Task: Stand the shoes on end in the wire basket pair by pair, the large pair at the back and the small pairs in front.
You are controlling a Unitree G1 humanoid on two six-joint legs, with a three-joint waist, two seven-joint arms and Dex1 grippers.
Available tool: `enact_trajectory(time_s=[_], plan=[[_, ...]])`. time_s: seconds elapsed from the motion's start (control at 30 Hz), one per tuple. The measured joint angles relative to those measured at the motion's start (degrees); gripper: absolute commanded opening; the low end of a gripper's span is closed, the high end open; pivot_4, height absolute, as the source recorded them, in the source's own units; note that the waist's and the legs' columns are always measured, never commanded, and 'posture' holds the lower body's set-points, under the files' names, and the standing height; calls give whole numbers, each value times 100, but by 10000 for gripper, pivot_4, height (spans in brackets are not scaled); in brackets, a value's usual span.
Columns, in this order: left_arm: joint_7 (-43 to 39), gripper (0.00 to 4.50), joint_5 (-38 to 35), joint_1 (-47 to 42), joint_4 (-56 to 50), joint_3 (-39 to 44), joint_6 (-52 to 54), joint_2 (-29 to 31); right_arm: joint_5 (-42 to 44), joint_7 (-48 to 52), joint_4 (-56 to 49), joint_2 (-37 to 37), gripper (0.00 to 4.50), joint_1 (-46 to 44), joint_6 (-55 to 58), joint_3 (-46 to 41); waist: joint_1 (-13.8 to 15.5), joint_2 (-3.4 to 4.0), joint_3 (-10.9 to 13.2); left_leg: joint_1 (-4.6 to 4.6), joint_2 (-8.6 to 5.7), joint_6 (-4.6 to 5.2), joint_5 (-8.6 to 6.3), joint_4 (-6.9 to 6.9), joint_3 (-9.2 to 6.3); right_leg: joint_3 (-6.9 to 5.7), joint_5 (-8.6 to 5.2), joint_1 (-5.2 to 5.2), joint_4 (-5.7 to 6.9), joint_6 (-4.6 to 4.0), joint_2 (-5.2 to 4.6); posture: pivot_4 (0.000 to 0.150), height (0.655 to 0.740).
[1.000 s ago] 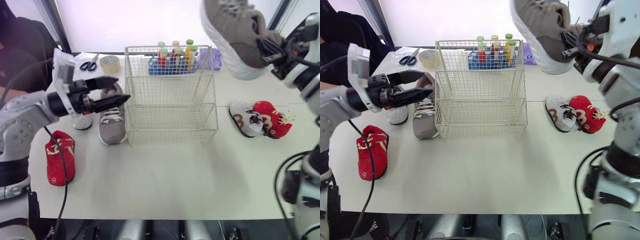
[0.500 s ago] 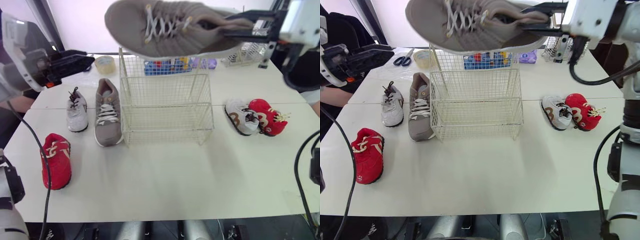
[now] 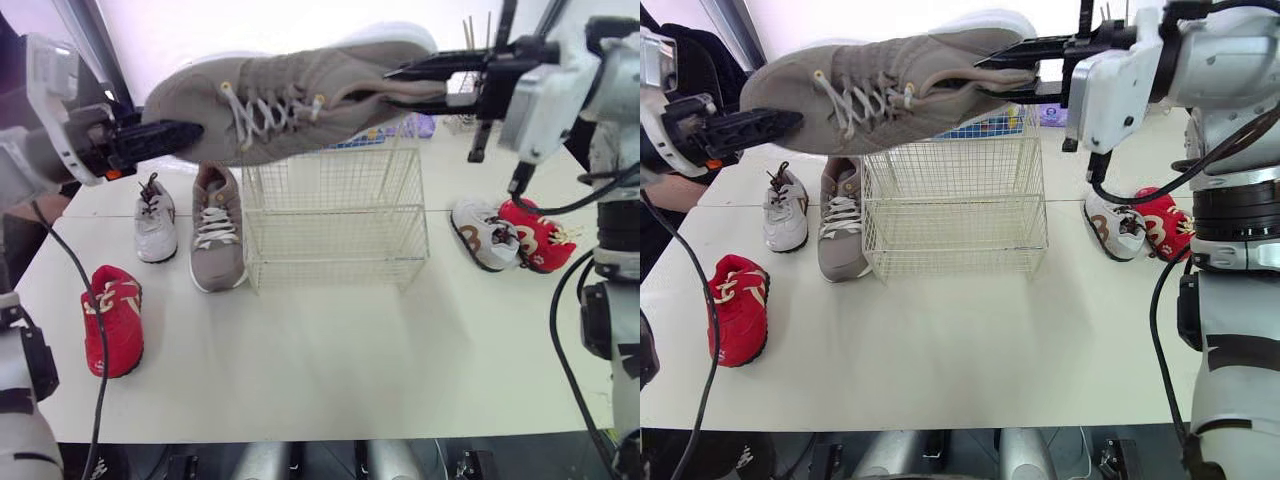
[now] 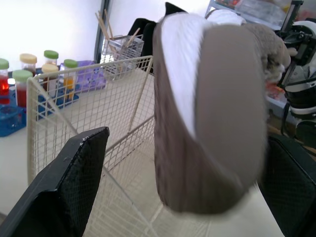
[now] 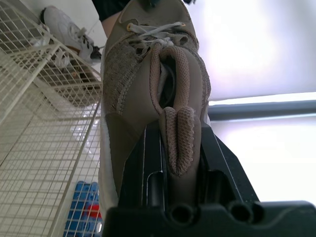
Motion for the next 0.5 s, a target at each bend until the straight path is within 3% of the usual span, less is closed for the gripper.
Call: enact_trajectory(time_s=[0.03, 0.13, 0.33, 0.43, 0.5], plan=[[-27, 45000, 3, -5, -1, -12, 4, -18, 24, 16, -54, 0, 1905, 8, -2, 14, -1, 0, 0, 0, 0, 0, 0, 0, 0, 0, 0, 0, 1, 0, 0, 1500, 7400], [-48, 36931, -5, -23, -10, -37, 45, -114, 65, 47, -127, -1, 1905, 38, 23, 21, 5, 0, 0, 0, 0, 0, 0, 2, -1, 0, 0, 0, 3, 0, 0, 1500, 7400], [147, 9380, -10, 56, -169, 20, 248, -235, 93, 77, -220, -11, 1905, 122, 280, 20, 1, 0, 0, 0, 0, -1, 1, 2, -1, 1, 0, -4, 10, 0, 0, 1500, 7400], [337, 6224, -19, 161, -280, 131, 373, -358, 186, 140, -359, -18, 1905, 147, 762, 20, -1, 0, 0, 0, 0, -1, 1, 2, -1, 2, 0, -5, 13, 0, 0, 1500, 7400], [498, 6224, -64, 264, -402, 254, 493, -452, 416, 156, -561, -35, 11832, 199, 1505, 16, 4, 0, 0, 0, 0, -1, 1, 3, -2, 2, 0, -5, 16, 0, -1, 1500, 7400]])
